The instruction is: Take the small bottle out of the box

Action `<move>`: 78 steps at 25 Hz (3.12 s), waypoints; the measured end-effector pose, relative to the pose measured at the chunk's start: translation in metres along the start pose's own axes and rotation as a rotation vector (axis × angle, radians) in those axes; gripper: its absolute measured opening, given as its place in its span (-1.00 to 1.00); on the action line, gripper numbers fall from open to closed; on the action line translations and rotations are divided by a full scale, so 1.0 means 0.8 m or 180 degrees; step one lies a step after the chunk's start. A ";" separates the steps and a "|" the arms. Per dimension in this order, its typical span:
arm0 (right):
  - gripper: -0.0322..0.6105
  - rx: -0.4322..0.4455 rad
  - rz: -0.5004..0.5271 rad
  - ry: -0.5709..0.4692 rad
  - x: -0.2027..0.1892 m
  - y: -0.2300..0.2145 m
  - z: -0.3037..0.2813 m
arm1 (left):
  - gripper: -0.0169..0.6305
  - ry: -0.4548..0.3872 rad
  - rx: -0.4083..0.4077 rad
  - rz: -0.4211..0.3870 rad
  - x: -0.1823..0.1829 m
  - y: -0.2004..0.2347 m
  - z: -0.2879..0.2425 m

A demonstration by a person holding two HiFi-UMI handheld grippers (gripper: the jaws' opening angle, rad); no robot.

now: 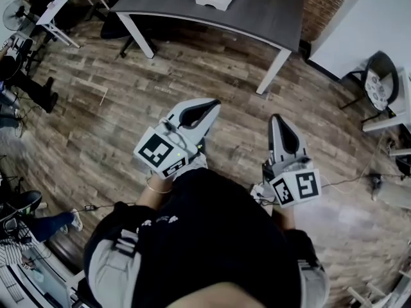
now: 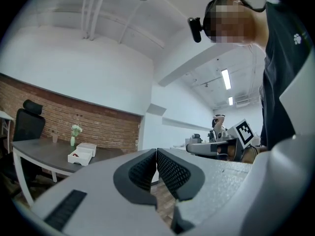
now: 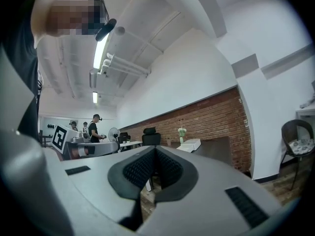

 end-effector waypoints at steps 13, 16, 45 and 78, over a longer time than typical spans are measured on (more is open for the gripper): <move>-0.90 -0.0056 0.0063 0.0120 0.007 -0.025 -0.144 | -0.94 -0.0031 0.0031 -0.0013 0.007 0.140 -0.035; -0.90 -0.0041 0.0060 0.0158 0.006 -0.026 -0.178 | -0.94 -0.0016 0.0074 0.0010 0.007 0.174 -0.037; -0.89 -0.0064 0.0091 0.0322 -0.016 0.003 -0.386 | -0.94 -0.0071 0.0093 0.0026 0.007 0.377 -0.025; -0.89 0.0861 -0.0225 0.0412 -0.004 -0.207 -0.670 | -0.93 0.0173 0.1242 -0.0050 0.034 0.551 -0.194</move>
Point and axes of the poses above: the fingertips, and each gripper's own axes: z backward along the fingers, y to its left, x out of its top, the point moved 7 cm from there along z, backward along the fingers, and after that the axes turned 4 degrees about x, right-handed, at the moved point
